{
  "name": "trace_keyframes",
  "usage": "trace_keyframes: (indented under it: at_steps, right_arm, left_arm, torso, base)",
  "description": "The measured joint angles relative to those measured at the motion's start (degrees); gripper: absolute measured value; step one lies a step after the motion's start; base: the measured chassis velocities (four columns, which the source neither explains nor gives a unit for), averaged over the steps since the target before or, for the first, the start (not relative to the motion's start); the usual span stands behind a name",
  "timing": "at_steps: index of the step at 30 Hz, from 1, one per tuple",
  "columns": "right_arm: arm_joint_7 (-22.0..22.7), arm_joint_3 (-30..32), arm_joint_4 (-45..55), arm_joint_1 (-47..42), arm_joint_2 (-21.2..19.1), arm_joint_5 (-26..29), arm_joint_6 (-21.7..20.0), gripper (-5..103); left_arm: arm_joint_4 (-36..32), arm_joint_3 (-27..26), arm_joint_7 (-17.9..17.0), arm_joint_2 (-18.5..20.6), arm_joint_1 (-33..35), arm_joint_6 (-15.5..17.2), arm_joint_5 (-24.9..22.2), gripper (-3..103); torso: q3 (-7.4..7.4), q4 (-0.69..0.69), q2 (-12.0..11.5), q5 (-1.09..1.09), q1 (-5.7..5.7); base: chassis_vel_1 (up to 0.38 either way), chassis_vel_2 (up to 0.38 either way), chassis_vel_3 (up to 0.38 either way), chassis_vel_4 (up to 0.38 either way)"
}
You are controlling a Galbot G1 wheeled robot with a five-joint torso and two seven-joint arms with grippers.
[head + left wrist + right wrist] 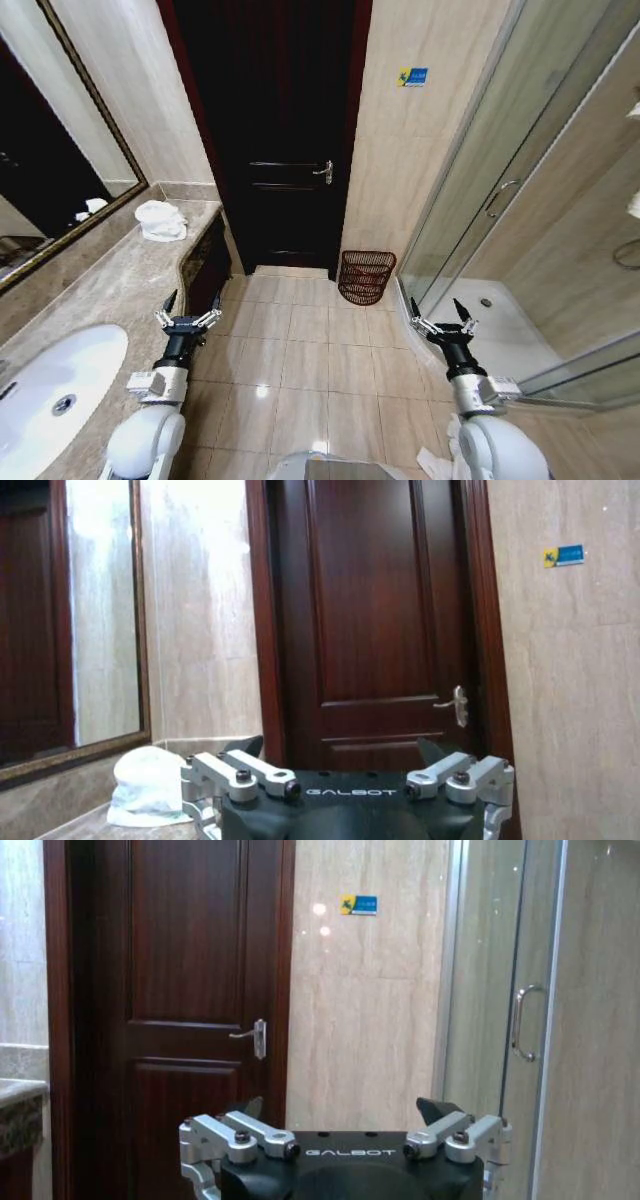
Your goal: Discard the used towel into the hamper.
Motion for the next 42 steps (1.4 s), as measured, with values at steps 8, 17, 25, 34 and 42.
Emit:
trace_keyframes:
  at_steps: [8, 17, 25, 34, 42]
  right_arm:
    - [-4.32, 0.52, -0.66, -0.01, -0.33, 0.73, 1.71, 100]
    - [-5.14, 0.34, -0.92, 0.22, -0.43, 1.79, 1.42, 100]
    - [-6.18, 0.76, -1.42, 0.36, -0.75, 2.05, 2.81, 100]
    - [-6.85, 0.80, -1.48, 0.35, -0.62, 2.21, 3.81, 100]
    - [-6.86, 0.75, -1.17, 0.25, -0.42, 2.02, 3.96, 100]
  left_arm:
    - [-1.15, 0.65, -3.66, 0.27, 0.08, 2.21, -1.09, 100]
    - [-1.52, 2.46, -2.23, 1.12, -0.72, 3.68, -4.31, 100]
    - [-1.31, 2.17, -1.25, 0.94, -0.51, 2.76, -4.19, 100]
    - [-2.19, 1.93, -1.17, 0.80, -0.09, 2.26, -4.14, 100]
    - [-2.00, 1.70, -1.10, 0.73, 0.14, 1.84, -3.89, 100]
  torso:
    - [0.00, 0.00, 0.00, 0.00, 0.00]
    - [0.00, 0.00, 0.00, 0.00, 0.00]
    - [0.00, 0.00, 0.00, 0.00, 0.00]
    - [0.00, 0.00, 0.00, 0.00, -0.02]
    - [-0.01, 0.00, 0.02, 0.00, -0.02]
  base:
    - [0.000, 0.000, 0.000, 0.000]
    - [0.000, 0.000, 0.000, 0.000]
    - [0.000, 0.000, 0.000, 0.000]
    - [0.000, 0.000, 0.000, 0.000]
    - [-0.072, 0.072, 0.079, -0.069]
